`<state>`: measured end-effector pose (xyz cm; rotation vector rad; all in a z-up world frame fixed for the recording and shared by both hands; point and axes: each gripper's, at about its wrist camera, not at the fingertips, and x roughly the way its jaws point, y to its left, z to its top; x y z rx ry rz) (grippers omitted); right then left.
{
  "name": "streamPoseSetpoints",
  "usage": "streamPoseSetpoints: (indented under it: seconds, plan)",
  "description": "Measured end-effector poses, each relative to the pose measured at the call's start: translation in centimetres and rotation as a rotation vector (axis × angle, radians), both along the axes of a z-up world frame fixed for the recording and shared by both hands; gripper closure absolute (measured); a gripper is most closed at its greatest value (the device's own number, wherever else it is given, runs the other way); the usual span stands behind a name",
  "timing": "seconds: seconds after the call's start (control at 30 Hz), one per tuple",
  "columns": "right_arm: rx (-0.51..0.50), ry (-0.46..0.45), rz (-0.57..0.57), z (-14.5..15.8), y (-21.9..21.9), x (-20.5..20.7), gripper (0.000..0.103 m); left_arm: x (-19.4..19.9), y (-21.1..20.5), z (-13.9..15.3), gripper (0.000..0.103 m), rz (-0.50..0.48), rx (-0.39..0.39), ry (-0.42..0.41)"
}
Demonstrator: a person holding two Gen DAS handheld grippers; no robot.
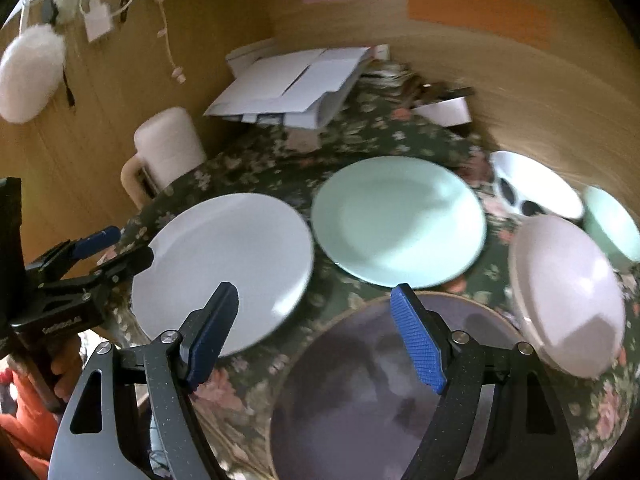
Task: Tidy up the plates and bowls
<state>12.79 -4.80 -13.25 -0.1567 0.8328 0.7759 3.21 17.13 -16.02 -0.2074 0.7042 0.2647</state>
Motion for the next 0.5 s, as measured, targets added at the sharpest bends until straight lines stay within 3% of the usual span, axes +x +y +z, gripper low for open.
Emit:
streamPoseSetpoints:
  seconds: [0.27,0.5]
  plan:
    - [-0.038,0.075,0.041,-1.7,3.7,1.6,0.027,0.2,2.8,-2.6,0.019,0.025,-0.041,0.063]
    - [-0.063,0.120,0.046,-3.1,5.0,2.8,0.044,0.7,3.5,-3.4,0.036,0.012,-0.082,0.086]
